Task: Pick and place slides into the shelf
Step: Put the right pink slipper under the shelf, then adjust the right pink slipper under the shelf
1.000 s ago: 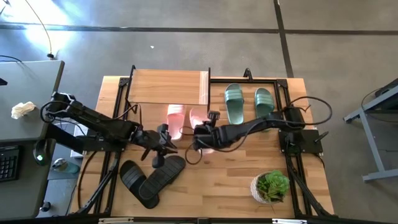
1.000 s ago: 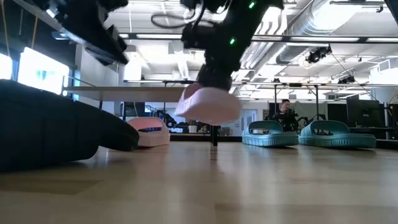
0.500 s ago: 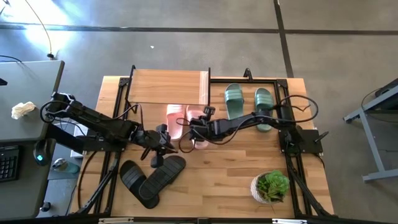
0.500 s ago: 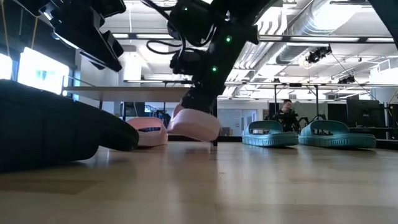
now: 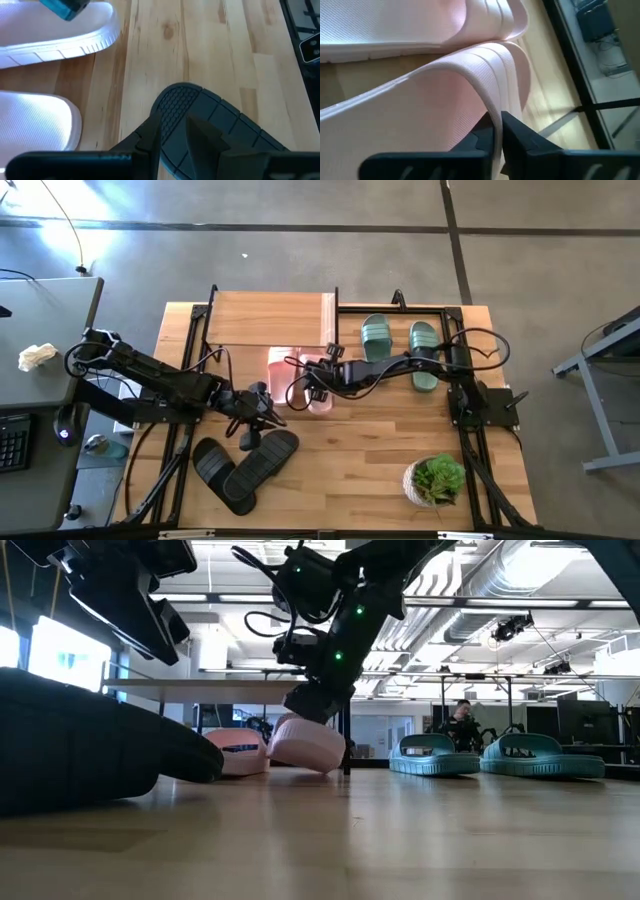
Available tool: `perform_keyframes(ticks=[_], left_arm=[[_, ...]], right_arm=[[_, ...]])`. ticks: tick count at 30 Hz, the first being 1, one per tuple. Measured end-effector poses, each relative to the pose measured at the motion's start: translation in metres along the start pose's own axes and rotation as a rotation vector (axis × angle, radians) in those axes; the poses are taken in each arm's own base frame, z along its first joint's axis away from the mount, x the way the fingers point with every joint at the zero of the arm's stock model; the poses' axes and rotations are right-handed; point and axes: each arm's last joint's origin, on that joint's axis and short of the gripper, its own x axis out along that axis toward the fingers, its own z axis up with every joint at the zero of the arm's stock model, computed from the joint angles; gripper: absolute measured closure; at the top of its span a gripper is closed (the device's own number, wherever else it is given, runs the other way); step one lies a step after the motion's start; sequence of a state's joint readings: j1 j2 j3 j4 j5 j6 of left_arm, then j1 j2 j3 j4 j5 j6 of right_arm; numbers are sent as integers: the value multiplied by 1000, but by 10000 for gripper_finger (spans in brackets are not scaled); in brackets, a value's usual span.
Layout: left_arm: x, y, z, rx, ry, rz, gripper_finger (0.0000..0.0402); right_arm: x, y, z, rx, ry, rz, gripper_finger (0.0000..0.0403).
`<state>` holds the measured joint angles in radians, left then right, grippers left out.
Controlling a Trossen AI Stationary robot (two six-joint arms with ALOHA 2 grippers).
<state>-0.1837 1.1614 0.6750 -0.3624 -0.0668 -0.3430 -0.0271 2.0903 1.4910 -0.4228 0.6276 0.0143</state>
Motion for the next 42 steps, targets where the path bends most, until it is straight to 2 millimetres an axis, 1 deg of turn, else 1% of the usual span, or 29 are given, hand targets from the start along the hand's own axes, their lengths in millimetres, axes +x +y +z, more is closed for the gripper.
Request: perform_keyframes(ticks=[6, 10, 14, 16, 18, 22, 24, 25, 27, 29, 31, 33, 35, 38, 40, 42], left_arm=[[0, 0, -1, -2, 10, -3, 328], [0, 0, -1, -2, 11, -3, 327], [0, 0, -1, -2, 12, -2, 327], [0, 0, -1, -2, 12, -1, 327], [0, 0, -1, -2, 14, 0, 328], [0, 1, -2, -1, 21, 4, 328], [0, 1, -2, -1, 25, 6, 328], [0, 1, -3, -1, 28, 7, 328], [0, 1, -3, 0, 32, 9, 328], [0, 1, -4, 0, 37, 11, 328], [0, 1, -3, 0, 36, 17, 328], [0, 2, -3, 1, 31, 30, 328], [0, 2, -3, 1, 26, 44, 328], [0, 2, -3, 1, 23, 50, 328], [0, 2, -3, 1, 23, 50, 328], [0, 2, -3, 1, 24, 50, 328]], right_arm=[[1, -1, 0, 7, 1, 7, 308], [-1, 1, 0, 6, -5, 1, 271], [-11, 7, 2, -19, -19, -29, 252], [-20, 9, 4, -57, -12, -39, 250], [-33, 10, 8, -78, -18, -44, 251], [-69, 9, 15, -132, -36, -42, 258], [-89, 6, 16, -181, -47, -11, 264], [-101, 3, 15, -204, -53, 35, 267], [-121, -5, 11, -256, -35, 191, 273], [-138, -13, 7, -261, -7, 410, 281], [-154, -20, 4, -235, -2, 611, 291], [-165, -23, 1, -204, -21, 741, 308], [-171, -23, -3, -190, -33, 829, 330], [-169, -15, -14, -203, 9, 895, 372], [-161, -3, -26, -209, 46, 900, 394], [-149, 12, -38, -201, 33, 901, 395]])
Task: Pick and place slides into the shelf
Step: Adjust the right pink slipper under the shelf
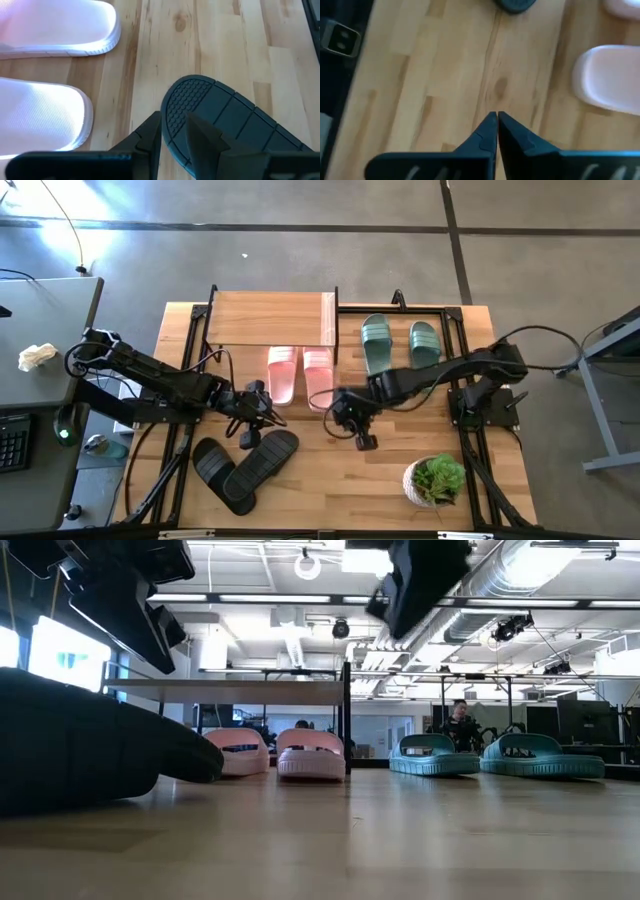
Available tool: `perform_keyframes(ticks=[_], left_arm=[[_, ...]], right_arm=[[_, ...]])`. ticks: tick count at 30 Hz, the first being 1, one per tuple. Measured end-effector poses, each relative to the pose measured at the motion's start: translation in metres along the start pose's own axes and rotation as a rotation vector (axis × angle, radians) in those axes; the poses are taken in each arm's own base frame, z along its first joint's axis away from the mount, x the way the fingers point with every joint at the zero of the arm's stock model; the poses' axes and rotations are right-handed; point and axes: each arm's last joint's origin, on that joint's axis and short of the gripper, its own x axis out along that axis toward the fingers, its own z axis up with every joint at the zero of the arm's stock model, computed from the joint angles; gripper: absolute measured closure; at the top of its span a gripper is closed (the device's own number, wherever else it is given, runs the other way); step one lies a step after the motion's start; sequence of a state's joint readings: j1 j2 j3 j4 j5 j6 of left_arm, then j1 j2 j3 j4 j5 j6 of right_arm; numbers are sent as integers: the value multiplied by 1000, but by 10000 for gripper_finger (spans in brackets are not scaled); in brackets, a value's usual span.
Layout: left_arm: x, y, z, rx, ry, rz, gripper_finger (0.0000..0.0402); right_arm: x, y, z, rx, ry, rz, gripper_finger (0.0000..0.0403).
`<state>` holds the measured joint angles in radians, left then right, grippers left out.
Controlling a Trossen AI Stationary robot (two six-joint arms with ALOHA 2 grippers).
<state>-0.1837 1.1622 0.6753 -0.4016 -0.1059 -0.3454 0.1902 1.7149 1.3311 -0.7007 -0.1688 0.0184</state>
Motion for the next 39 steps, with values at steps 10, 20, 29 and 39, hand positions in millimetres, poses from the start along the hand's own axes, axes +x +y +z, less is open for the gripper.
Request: perform_keyframes(ticks=[10, 20, 29, 39], left_arm=[[0, 1, 1, -1, -17, 41, 328], [0, 2, 1, -1, -30, 65, 328], [0, 3, 1, 1, -33, 91, 328], [0, 3, 1, 0, -33, 91, 328]], right_arm=[[60, -16, -40, 47, -163, -220, 402], [113, -35, -27, -11, -146, -346, 403], [115, -42, -17, 17, -228, -468, 403], [110, -74, -19, 140, -246, -589, 403]])
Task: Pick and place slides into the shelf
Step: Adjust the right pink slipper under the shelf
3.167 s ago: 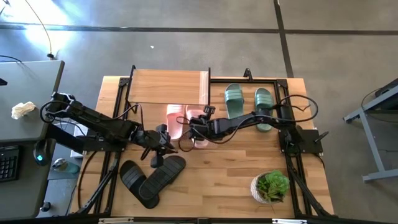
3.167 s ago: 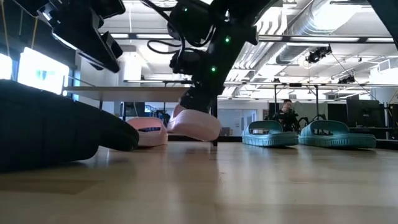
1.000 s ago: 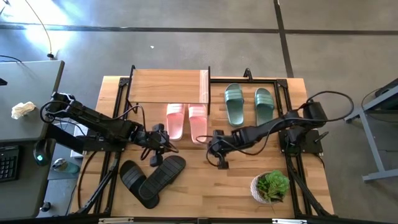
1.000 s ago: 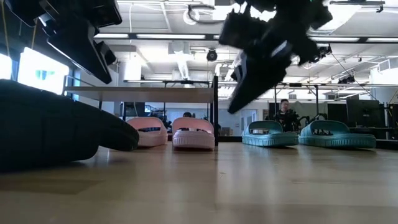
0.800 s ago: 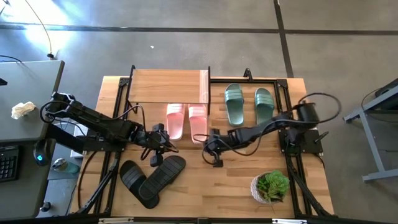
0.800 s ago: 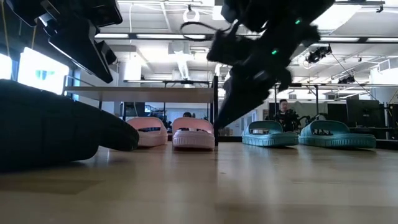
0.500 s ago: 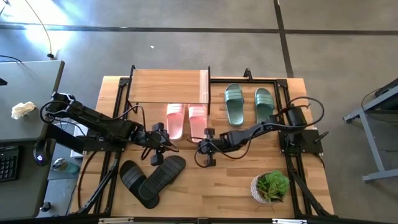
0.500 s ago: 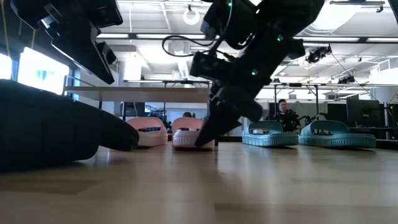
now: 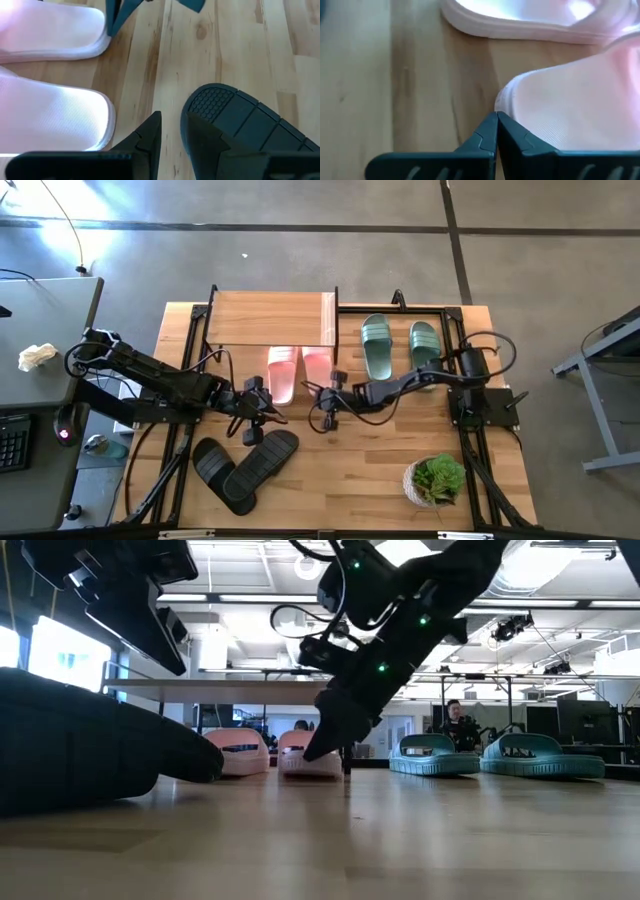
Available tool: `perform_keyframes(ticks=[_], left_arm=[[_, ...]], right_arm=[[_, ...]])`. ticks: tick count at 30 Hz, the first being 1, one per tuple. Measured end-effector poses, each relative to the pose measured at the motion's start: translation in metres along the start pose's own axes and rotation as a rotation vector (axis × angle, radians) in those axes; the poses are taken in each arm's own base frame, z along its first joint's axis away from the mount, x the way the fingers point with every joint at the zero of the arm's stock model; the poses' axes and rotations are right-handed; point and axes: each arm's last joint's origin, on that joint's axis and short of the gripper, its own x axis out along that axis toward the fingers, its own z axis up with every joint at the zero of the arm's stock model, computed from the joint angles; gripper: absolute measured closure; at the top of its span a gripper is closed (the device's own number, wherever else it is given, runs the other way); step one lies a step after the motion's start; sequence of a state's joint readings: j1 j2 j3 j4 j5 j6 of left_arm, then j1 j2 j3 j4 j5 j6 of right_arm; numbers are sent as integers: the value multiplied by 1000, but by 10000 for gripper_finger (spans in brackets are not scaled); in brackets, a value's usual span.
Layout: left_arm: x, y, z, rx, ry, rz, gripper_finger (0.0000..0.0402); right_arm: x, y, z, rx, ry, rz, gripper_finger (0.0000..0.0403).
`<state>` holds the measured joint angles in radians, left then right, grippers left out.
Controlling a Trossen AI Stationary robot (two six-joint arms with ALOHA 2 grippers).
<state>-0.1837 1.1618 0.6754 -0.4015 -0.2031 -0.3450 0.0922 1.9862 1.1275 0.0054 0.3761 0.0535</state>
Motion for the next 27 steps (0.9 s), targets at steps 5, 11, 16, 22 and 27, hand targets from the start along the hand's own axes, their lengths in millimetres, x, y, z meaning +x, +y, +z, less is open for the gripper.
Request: perform_keyframes(ticks=[5, 11, 16, 22, 27], left_arm=[[0, 0, 0, 0, 1, 1, 328], [0, 1, 0, 2, -7, 31, 328], [0, 3, -2, 7, 3, 80, 328], [5, 8, -7, -25, 12, 259, 328], [22, 13, -14, 28, 49, 501, 328]], right_arm=[[5, -15, 1, 65, 1, -47, 403], [9, -29, 2, 110, -2, -91, 403], [12, -36, 3, 137, -9, -106, 403], [14, -43, 5, 174, -31, -123, 403], [13, -39, 6, 134, -41, -75, 403]])
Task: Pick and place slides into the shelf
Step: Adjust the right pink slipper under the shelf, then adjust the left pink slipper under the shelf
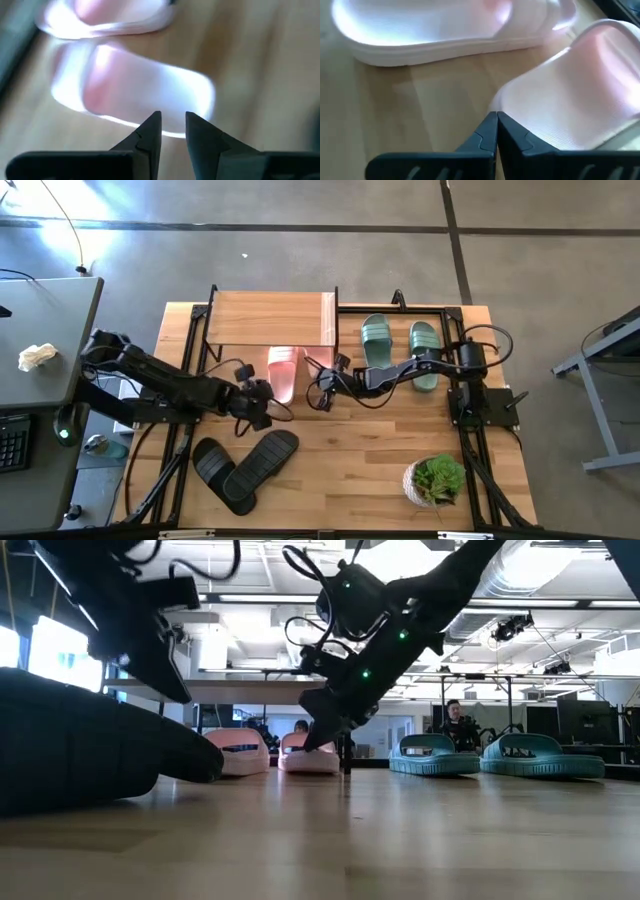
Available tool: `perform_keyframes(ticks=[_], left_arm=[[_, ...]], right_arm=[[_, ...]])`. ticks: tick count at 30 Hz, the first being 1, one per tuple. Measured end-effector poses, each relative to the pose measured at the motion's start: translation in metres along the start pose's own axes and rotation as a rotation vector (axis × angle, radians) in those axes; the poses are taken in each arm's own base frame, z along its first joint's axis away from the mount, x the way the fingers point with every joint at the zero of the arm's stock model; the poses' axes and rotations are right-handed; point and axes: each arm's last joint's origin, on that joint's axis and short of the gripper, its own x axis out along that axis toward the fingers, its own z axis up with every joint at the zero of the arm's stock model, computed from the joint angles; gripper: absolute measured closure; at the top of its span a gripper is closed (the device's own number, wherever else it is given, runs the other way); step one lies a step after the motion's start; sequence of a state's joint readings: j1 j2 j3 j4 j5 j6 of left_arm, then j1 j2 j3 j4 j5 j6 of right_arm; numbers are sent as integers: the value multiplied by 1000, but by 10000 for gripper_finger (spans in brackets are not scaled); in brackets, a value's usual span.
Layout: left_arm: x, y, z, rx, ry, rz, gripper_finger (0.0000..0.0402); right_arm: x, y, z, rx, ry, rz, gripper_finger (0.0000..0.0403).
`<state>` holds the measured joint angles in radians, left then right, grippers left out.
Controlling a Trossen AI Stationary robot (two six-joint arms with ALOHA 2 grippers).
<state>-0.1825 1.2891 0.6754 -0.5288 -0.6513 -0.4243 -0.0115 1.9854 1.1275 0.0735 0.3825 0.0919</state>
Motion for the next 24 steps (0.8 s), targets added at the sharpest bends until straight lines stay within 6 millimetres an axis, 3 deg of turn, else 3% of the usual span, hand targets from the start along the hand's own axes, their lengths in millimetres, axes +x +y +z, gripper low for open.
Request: perform_keyframes(ticks=[4, 11, 17, 24], left_arm=[[15, -3, -2, 65, -8, 170, 328], [48, 4, -5, 148, 96, 280, 328], [71, 15, -4, 99, 145, 334, 328], [84, 32, 2, -12, 164, 309, 328]], right_arm=[[-10, 10, 4, -67, -17, 93, 403], [-26, 30, 5, -172, -32, 134, 403], [-32, 41, -2, -214, 6, 145, 403], [-35, 48, -4, -233, 15, 156, 403]])
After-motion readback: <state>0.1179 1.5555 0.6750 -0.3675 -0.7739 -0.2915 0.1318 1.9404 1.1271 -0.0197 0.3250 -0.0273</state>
